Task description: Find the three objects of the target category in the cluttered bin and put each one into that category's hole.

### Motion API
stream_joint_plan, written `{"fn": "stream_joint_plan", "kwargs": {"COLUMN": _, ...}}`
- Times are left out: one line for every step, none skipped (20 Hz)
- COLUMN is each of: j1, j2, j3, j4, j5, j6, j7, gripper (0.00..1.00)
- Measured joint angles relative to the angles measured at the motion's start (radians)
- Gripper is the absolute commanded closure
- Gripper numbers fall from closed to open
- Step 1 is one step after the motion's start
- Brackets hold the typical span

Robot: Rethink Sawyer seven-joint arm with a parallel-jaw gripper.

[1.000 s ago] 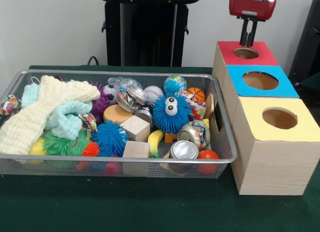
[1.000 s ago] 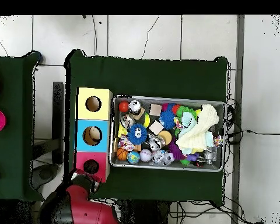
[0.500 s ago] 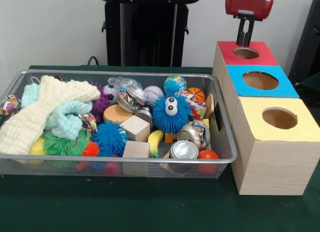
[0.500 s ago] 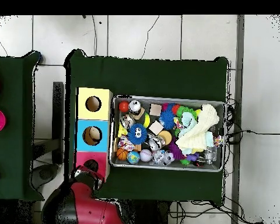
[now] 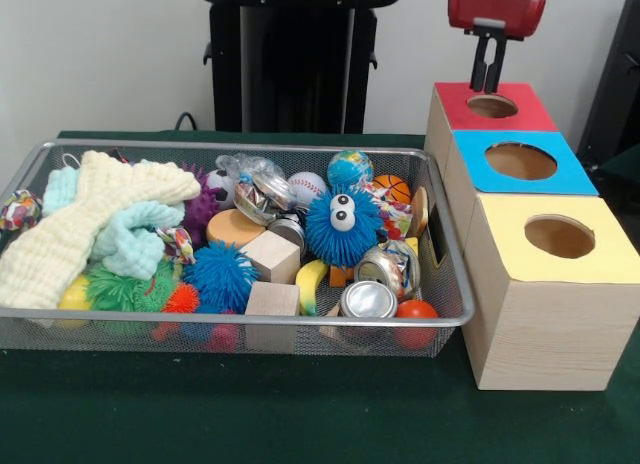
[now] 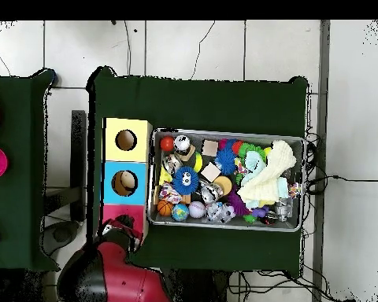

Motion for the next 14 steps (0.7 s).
{"fn": "stream_joint_plan", "kwargs": {"j1": 0.0, "j2": 0.0, "j3": -0.005, "j4": -0.006, "j5": 0.0, "j6": 0.009, "j7": 0.0, "gripper": 1.0}}
{"fn": "stream_joint_plan", "kwargs": {"j1": -0.002, "j2": 0.0, "j3": -0.014, "j4": -0.024, "j5": 0.0, "j6": 0.037, "j7": 0.0, "gripper": 1.0}}
{"fn": "stream_joint_plan", "kwargs": {"j1": -0.005, "j2": -0.001, "j3": -0.019, "j4": -0.035, "j5": 0.0, "j6": 0.056, "j7": 0.0, "gripper": 1.0}}
{"fn": "stream_joint_plan", "kwargs": {"j1": -0.01, "j2": -0.001, "j3": -0.023, "j4": -0.049, "j5": 0.0, "j6": 0.082, "j7": 0.0, "gripper": 1.0}}
{"fn": "stream_joint_plan", "kwargs": {"j1": -0.015, "j2": -0.002, "j3": -0.025, "j4": -0.06, "j5": 0.0, "j6": 0.106, "j7": 0.0, "gripper": 1.0}}
{"fn": "stream_joint_plan", "kwargs": {"j1": -0.02, "j2": -0.004, "j3": -0.028, "j4": -0.07, "j5": 0.0, "j6": 0.127, "j7": 0.0, "gripper": 1.0}}
{"fn": "stream_joint_plan", "kwargs": {"j1": -0.031, "j2": -0.007, "j3": -0.03, "j4": -0.085, "j5": -0.001, "j6": 0.16, "j7": 0.0, "gripper": 1.0}}
{"fn": "stream_joint_plan", "kwargs": {"j1": -0.037, "j2": -0.008, "j3": -0.03, "j4": -0.092, "j5": -0.002, "j6": 0.175, "j7": 0.0, "gripper": 1.0}}
{"fn": "stream_joint_plan", "kwargs": {"j1": -0.055, "j2": -0.014, "j3": -0.029, "j4": -0.108, "j5": -0.006, "j6": 0.208, "j7": 0.0, "gripper": 1.0}}
{"fn": "stream_joint_plan", "kwargs": {"j1": -0.067, "j2": -0.018, "j3": -0.03, "j4": -0.116, "j5": -0.009, "j6": 0.223, "j7": 0.0, "gripper": 1.0}}
{"fn": "stream_joint_plan", "kwargs": {"j1": -0.078, "j2": -0.022, "j3": -0.029, "j4": -0.121, "j5": -0.012, "j6": 0.233, "j7": 0.0, "gripper": 1.0}}
{"fn": "stream_joint_plan", "kwargs": {"j1": -0.102, "j2": -0.03, "j3": -0.029, "j4": -0.132, "j5": -0.022, "j6": 0.245, "j7": 0.0, "gripper": 1.0}}
{"fn": "stream_joint_plan", "kwargs": {"j1": -0.117, "j2": -0.034, "j3": -0.027, "j4": -0.137, "j5": -0.029, "j6": 0.246, "j7": 0.0, "gripper": 1.0}}
{"fn": "stream_joint_plan", "kwargs": {"j1": -0.127, "j2": -0.037, "j3": -0.027, "j4": -0.141, "j5": -0.034, "j6": 0.246, "j7": 0.0, "gripper": 1.0}}
